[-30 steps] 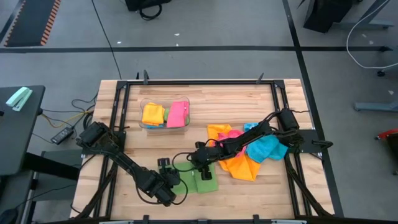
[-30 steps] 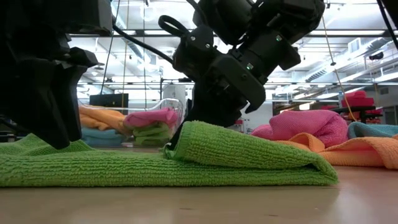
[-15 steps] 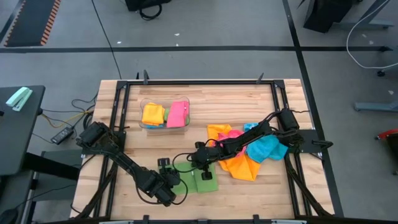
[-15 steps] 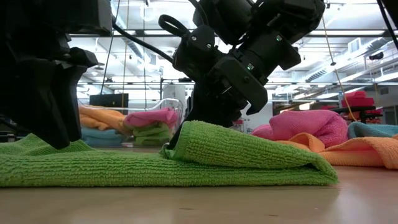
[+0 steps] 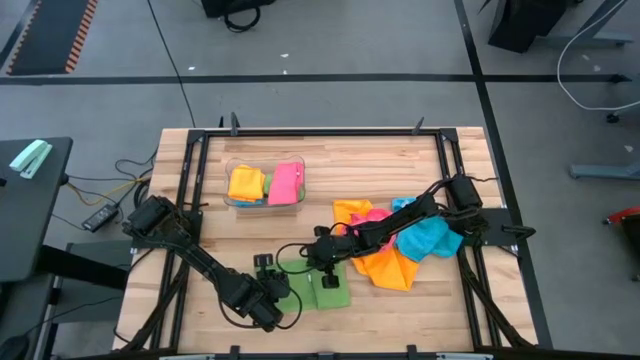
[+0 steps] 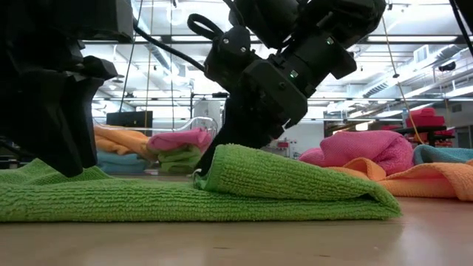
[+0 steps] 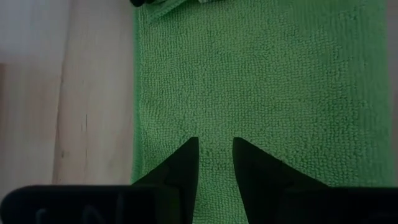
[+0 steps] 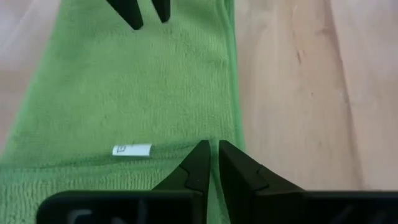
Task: Fold microfiber towels
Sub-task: Fold the green microfiber towel
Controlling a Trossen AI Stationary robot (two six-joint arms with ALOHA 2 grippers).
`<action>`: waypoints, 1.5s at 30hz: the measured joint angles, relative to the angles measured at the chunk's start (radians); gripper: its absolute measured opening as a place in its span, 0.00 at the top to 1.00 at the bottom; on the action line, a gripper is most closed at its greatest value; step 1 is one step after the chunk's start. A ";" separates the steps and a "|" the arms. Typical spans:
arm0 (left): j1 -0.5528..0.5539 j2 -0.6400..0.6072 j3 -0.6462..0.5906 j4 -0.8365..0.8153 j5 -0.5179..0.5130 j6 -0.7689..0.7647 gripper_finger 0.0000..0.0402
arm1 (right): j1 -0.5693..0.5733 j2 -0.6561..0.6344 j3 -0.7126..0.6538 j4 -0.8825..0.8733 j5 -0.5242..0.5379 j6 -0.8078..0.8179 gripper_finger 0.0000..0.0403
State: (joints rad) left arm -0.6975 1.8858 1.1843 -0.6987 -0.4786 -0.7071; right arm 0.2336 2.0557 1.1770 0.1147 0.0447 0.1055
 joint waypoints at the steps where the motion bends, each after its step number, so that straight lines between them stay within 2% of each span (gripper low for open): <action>1: 0.000 0.000 0.000 0.000 0.000 0.009 0.73 | 0.000 -0.002 0.004 -0.008 0.005 -0.002 0.90; 11: 0.000 0.000 0.000 0.012 0.000 0.021 0.73 | -0.011 -0.004 0.011 -0.011 0.020 -0.018 0.90; 16: 0.000 0.000 0.000 0.015 0.000 0.023 0.73 | -0.011 -0.004 0.011 0.033 -0.092 -0.035 0.88; 19: 0.000 0.000 0.000 0.016 0.000 0.024 0.73 | -0.018 -0.004 0.011 0.036 -0.121 -0.028 0.82; 26: 0.000 0.000 0.000 0.019 0.000 0.023 0.73 | -0.023 0.006 0.008 0.045 -0.106 -0.054 0.60; 30: 0.000 0.000 0.000 0.019 0.000 0.023 0.73 | -0.024 0.006 -0.016 0.043 -0.106 -0.062 0.55; 35: 0.000 0.000 0.000 0.019 0.000 0.023 0.73 | -0.024 0.006 -0.035 0.045 -0.105 -0.065 0.60; 45: 0.000 0.000 0.000 0.019 0.000 0.020 0.73 | -0.024 0.006 -0.061 0.059 -0.060 -0.066 0.81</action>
State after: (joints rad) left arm -0.6975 1.8858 1.1843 -0.6796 -0.4782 -0.6868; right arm 0.2096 2.0621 1.1164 0.1735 -0.0154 0.0395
